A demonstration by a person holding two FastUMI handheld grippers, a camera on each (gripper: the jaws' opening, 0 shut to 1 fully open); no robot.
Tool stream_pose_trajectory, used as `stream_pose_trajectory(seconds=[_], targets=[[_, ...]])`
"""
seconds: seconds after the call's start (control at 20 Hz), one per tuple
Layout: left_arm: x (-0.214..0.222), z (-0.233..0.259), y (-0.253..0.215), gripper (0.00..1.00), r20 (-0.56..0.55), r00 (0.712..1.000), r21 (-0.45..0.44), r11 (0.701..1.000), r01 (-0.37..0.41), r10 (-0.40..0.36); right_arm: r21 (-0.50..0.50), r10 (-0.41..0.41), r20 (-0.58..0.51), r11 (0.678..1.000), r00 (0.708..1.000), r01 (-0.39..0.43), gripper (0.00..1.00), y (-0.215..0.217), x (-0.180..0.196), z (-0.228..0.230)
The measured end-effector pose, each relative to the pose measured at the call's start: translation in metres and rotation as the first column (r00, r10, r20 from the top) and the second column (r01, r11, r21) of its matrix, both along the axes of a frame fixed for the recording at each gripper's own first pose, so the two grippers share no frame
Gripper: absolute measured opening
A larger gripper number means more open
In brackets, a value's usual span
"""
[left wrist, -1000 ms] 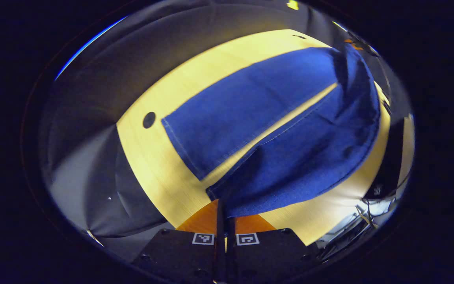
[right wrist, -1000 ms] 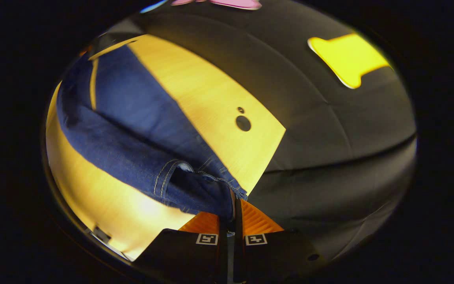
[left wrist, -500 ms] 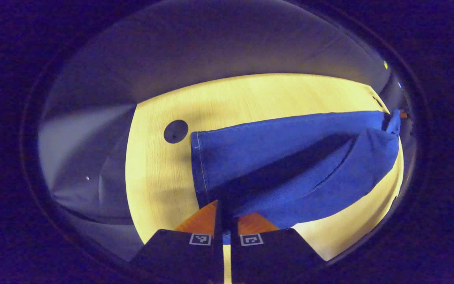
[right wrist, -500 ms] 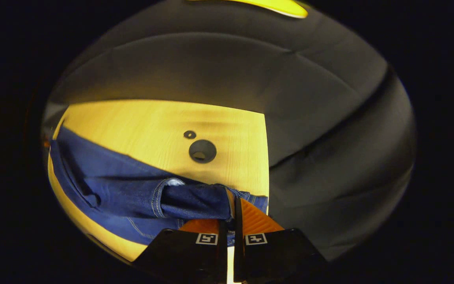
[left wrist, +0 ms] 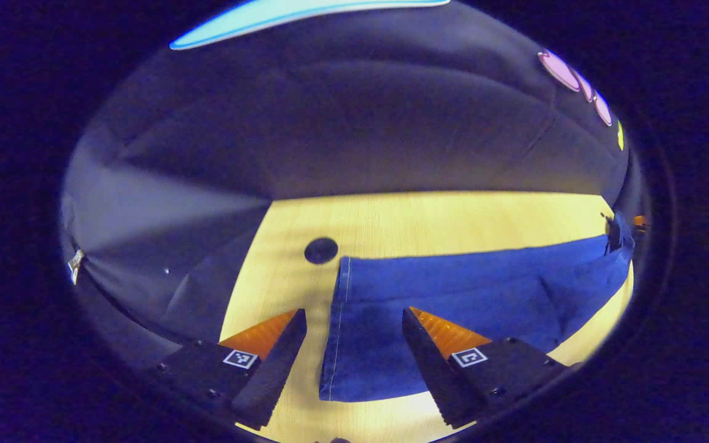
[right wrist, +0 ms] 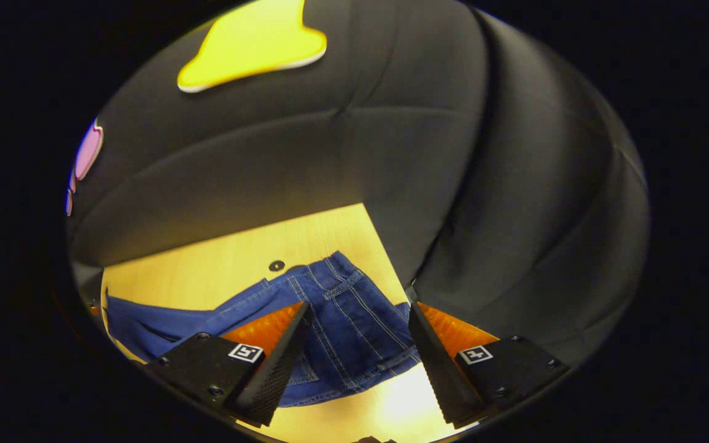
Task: Grasp the waist and the cuffs of the jeans and fold them to make the two legs overlap; first hold the waist and fold one-third of the jeans toward the cuffs, then hold the cuffs and fold the remaining one-third in the same direction to finish folding.
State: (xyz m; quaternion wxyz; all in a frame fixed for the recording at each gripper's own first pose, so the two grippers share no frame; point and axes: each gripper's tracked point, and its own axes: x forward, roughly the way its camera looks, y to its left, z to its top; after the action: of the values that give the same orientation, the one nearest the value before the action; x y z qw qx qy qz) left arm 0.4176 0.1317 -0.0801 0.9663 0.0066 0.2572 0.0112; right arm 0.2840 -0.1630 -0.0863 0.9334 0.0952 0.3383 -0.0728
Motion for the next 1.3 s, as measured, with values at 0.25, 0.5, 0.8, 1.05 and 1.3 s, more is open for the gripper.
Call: stream_pose_trajectory(seconds=[0.25, 0.5, 0.8, 1.05, 1.3], targets=[[-0.048, 0.076, -0.044, 0.98, 0.231, 0.973, -0.104, 0.994, 0.014, 0.010, 0.013, -0.126, 0.061, 0.992, 0.990, 0.126, 0.98, -0.013, -0.055, -0.002], [-0.111, 0.081, -0.115, 0.98, 0.256, 0.967, -0.246, 0.967, 0.065, 0.001, 0.173, -0.292, -0.015, 0.941, 0.956, 0.290, 0.98, -0.013, -0.065, -0.053], [-0.139, 0.052, -0.148, 0.97, 0.175, 0.984, -0.349, 0.934, 0.078, -0.016, 0.281, -0.403, -0.050, 0.873, 0.914, 0.400, 0.98, -0.021, -0.037, -0.094], [-0.137, 0.052, -0.156, 0.97, 0.162, 0.986, -0.337, 0.936, 0.102, -0.049, 0.330, -0.427, 0.016, 0.856, 0.904, 0.398, 0.92, -0.019, -0.014, -0.092], [-0.142, 0.042, -0.179, 0.97, 0.136, 0.987, -0.347, 0.929, 0.128, -0.085, 0.376, -0.368, 0.018, 0.864, 0.930, 0.335, 0.28, -0.005, -0.002, -0.104]])
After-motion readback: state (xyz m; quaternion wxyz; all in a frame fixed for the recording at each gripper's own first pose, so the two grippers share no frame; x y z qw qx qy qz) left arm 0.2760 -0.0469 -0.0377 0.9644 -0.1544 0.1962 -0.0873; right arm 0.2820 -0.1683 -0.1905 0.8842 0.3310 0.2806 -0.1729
